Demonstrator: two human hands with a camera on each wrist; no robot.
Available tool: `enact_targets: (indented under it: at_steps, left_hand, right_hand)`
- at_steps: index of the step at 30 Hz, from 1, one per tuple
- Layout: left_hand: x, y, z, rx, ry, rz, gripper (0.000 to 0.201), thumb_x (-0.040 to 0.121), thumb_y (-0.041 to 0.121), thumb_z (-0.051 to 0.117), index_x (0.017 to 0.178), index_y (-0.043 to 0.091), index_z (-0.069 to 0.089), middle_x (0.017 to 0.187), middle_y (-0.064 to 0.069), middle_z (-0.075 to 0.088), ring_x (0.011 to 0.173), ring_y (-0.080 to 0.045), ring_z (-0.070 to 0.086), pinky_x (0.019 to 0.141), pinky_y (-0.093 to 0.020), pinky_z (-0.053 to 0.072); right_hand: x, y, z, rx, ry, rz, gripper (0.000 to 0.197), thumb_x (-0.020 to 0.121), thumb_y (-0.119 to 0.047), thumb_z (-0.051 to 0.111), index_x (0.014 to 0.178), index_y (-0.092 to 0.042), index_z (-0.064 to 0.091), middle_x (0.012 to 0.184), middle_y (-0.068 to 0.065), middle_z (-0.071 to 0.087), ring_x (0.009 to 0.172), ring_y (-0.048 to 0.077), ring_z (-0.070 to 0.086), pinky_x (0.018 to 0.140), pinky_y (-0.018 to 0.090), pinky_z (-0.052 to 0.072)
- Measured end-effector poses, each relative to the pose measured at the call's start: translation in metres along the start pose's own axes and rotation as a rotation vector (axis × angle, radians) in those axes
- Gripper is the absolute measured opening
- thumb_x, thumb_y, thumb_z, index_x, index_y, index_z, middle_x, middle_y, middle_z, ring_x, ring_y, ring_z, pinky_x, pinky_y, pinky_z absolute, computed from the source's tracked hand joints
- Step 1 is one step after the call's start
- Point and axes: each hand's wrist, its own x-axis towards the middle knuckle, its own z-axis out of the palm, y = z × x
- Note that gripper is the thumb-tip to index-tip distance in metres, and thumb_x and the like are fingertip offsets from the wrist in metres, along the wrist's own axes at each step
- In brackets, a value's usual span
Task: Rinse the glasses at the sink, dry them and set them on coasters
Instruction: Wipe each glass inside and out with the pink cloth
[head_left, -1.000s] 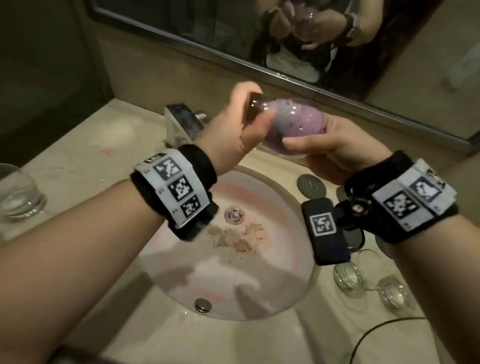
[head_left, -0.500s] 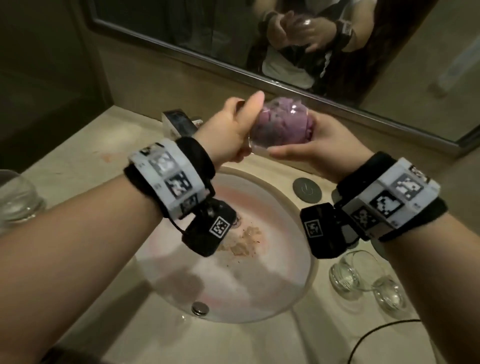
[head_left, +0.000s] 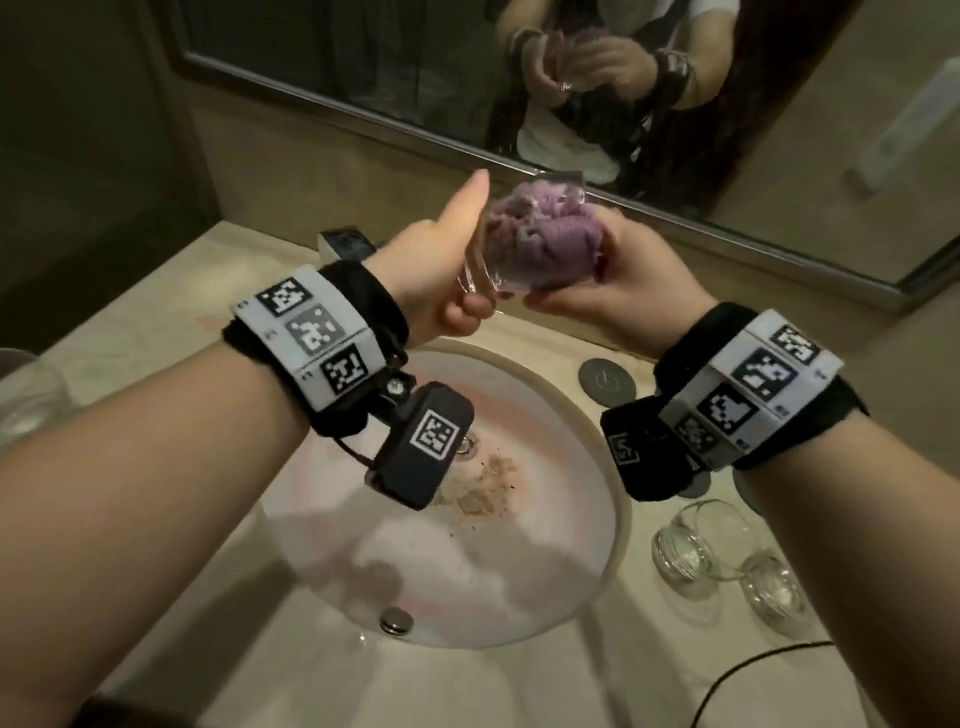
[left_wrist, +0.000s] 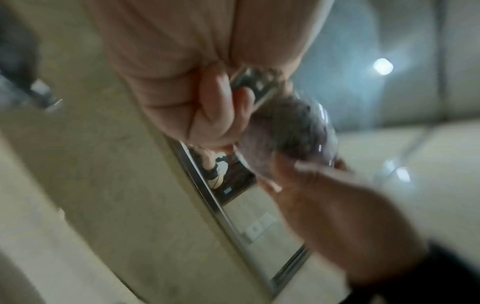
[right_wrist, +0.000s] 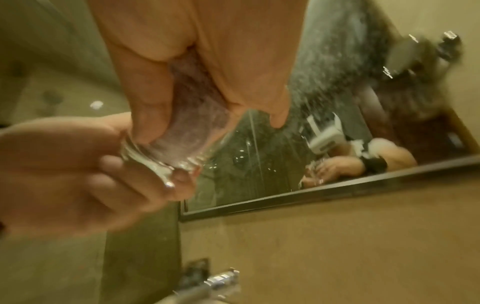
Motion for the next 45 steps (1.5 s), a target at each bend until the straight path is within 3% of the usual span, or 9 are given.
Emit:
enact_targets:
  at_steps: [7, 12, 16, 21, 27, 31, 35, 42, 45]
  left_hand:
    - [0.001, -0.016, -0.014, 0.72, 0.086, 0.735, 0.054, 0.085, 0.057, 0.043, 0.118, 0.019, 0.025, 0.093, 0.011, 0.044, 0.073, 0.011, 0.053, 0.062, -0.007, 0.04]
    - [-0.001, -0.012, -0.014, 0.119, 0.008, 0.207, 0.058, 0.092, 0.061, 0.03, 0.133, 0.021, 0.036, 0.122, -0.008, 0.056, 0.097, -0.018, 0.063, 0.066, -0.028, 0.055]
    - [-0.005, -0.002, -0.009, -0.141, -0.131, -0.141, 0.091, 0.082, 0.078, 0.019, 0.124, 0.004, 0.053, 0.08, -0.006, 0.06, 0.051, -0.008, 0.048, 0.035, -0.015, 0.038]
    - [-0.003, -0.006, 0.0, 0.539, 0.275, 0.57, 0.057, 0.082, 0.063, 0.045, 0.115, 0.017, 0.036, 0.093, 0.0, 0.051, 0.072, -0.008, 0.053, 0.054, -0.012, 0.043]
    - [0.002, -0.007, -0.024, 1.08, 0.136, 1.045, 0.071, 0.082, 0.066, 0.046, 0.128, 0.013, 0.032, 0.122, -0.017, 0.039, 0.108, -0.014, 0.04, 0.093, -0.009, 0.034]
    - [-0.012, -0.008, -0.011, 0.438, 0.035, 0.486, 0.057, 0.089, 0.058, 0.042, 0.131, 0.022, 0.031, 0.129, -0.01, 0.044, 0.095, -0.017, 0.059, 0.071, -0.02, 0.055]
    - [-0.012, -0.005, 0.003, 0.015, -0.074, -0.062, 0.079, 0.086, 0.074, 0.016, 0.113, 0.011, 0.056, 0.069, -0.004, 0.056, 0.047, -0.008, 0.046, 0.038, -0.014, 0.038]
    - [-0.01, -0.015, -0.007, 0.766, 0.04, 0.869, 0.062, 0.083, 0.049, 0.057, 0.122, 0.02, 0.019, 0.112, 0.004, 0.036, 0.1, 0.001, 0.05, 0.072, -0.008, 0.046]
    - [-0.009, -0.014, -0.018, 0.843, -0.028, 0.83, 0.063, 0.079, 0.042, 0.061, 0.125, 0.031, 0.02, 0.125, -0.001, 0.032, 0.112, -0.014, 0.051, 0.083, -0.015, 0.051]
  right_hand:
    - [0.005, -0.002, -0.006, 0.762, -0.116, 0.347, 0.059, 0.058, 0.01, 0.072, 0.114, -0.002, 0.059, 0.101, 0.01, 0.068, 0.095, 0.021, 0.066, 0.091, 0.027, 0.052]
    - [0.0, -0.003, -0.004, 0.408, -0.035, 0.19, 0.051, 0.062, 0.007, 0.075, 0.102, -0.021, 0.06, 0.103, -0.002, 0.069, 0.097, 0.011, 0.067, 0.09, 0.026, 0.053]
    - [-0.005, 0.001, 0.007, 0.022, -0.021, -0.003, 0.051, 0.068, -0.011, 0.08, 0.098, -0.041, 0.052, 0.099, -0.021, 0.062, 0.11, 0.014, 0.061, 0.11, 0.054, 0.031]
    - [-0.002, 0.005, 0.001, 0.665, -0.052, 0.18, 0.057, 0.058, 0.008, 0.072, 0.11, -0.011, 0.058, 0.107, 0.007, 0.066, 0.1, 0.02, 0.065, 0.096, 0.035, 0.05]
    - [-0.005, 0.007, -0.01, 0.785, -0.13, 0.215, 0.067, 0.059, 0.011, 0.066, 0.124, 0.0, 0.051, 0.111, 0.016, 0.063, 0.103, 0.026, 0.063, 0.095, 0.032, 0.05]
    - [-0.008, -0.001, -0.011, 0.384, -0.024, 0.126, 0.049, 0.067, 0.008, 0.075, 0.104, -0.02, 0.059, 0.101, -0.007, 0.067, 0.095, 0.005, 0.066, 0.086, 0.021, 0.053]
    - [-0.014, -0.005, -0.001, -0.099, 0.023, -0.041, 0.044, 0.074, -0.007, 0.077, 0.109, -0.025, 0.058, 0.1, -0.026, 0.056, 0.106, 0.004, 0.056, 0.111, 0.047, 0.031]
    - [-0.012, 0.003, -0.017, 0.691, -0.173, 0.193, 0.054, 0.065, 0.002, 0.069, 0.116, -0.007, 0.056, 0.113, 0.011, 0.065, 0.11, 0.025, 0.062, 0.098, 0.036, 0.049]
    - [-0.012, 0.002, -0.016, 0.618, -0.113, 0.183, 0.055, 0.064, 0.003, 0.073, 0.115, -0.009, 0.057, 0.114, 0.01, 0.066, 0.108, 0.022, 0.064, 0.095, 0.034, 0.051]
